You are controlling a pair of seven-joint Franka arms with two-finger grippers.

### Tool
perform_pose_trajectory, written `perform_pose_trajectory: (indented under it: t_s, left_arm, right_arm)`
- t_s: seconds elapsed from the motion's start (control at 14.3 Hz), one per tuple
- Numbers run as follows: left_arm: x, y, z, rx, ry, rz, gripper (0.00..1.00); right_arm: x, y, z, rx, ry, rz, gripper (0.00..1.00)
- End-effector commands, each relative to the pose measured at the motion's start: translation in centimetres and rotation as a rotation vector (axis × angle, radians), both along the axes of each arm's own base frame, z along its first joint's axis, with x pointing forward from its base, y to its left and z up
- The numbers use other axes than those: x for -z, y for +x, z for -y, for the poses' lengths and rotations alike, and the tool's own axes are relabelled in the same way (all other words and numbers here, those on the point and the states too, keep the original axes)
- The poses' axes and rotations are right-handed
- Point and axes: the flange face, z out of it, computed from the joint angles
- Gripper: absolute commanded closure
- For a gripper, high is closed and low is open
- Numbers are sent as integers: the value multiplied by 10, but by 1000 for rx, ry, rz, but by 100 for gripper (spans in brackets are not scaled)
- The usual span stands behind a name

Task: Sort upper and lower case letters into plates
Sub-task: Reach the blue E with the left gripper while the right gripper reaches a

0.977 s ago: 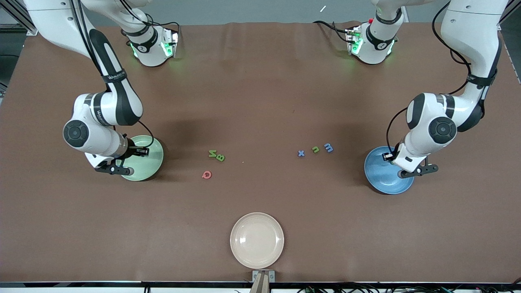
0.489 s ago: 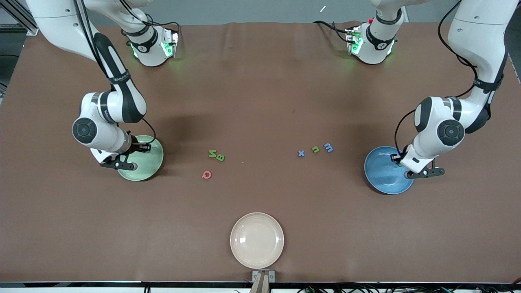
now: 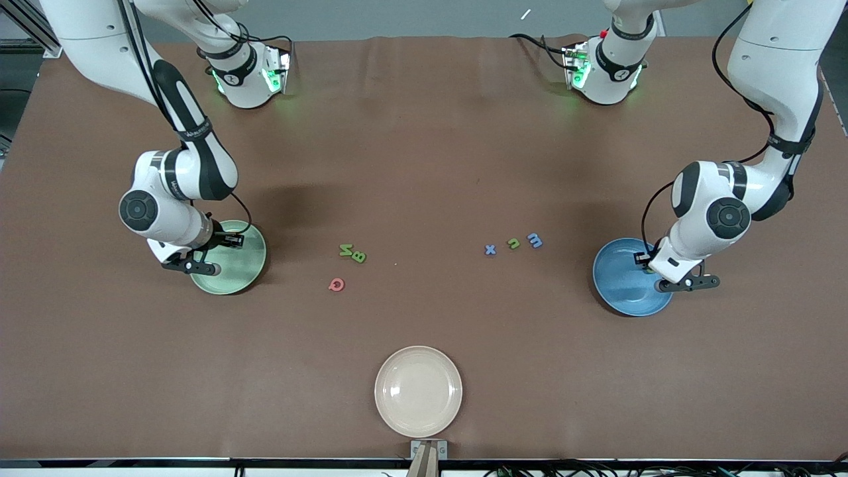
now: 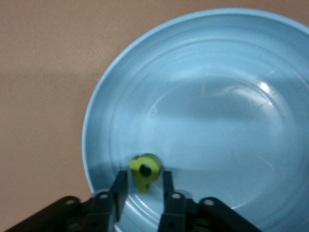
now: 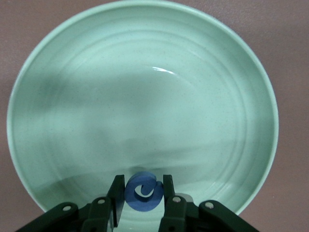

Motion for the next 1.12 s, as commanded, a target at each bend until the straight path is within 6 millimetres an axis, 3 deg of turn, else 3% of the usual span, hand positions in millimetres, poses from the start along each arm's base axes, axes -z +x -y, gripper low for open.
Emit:
perform_pose_trajectory:
  t_s: [0.0,0.07,0.14,0.35,0.42,0.56,0.77,0.91,1.05]
  left_arm:
    - [-21,3,8,27,12,28,1]
    - [-30,3,22,36,8,23,1]
    - [-36,2,34,39,8,12,1]
    - [-55,3,78,-22,7,-4,1]
    - [-58,2,93,-56,1,0,1]
    - [-59,-3,137,-182,-21,16,1]
    - [-50,-15,195,-243,-38,13,1]
    - [-43,-20,222,-267,-48,15,1]
    - [-34,-24,239,-309,-78,35,1]
  right_arm:
    - [0,-5,3,-8,0,6,42]
    - [-1,-5,3,-8,0,7,7]
    - [-2,-4,3,-8,1,6,0]
    - [-22,9,-9,-9,5,2,0]
    - [-36,19,-24,6,7,-18,0]
    - [-63,36,-70,45,-7,-11,0]
    - [-79,43,-123,69,14,36,0]
    - [-80,47,-169,125,53,50,0]
    - [-78,55,-202,221,40,61,0]
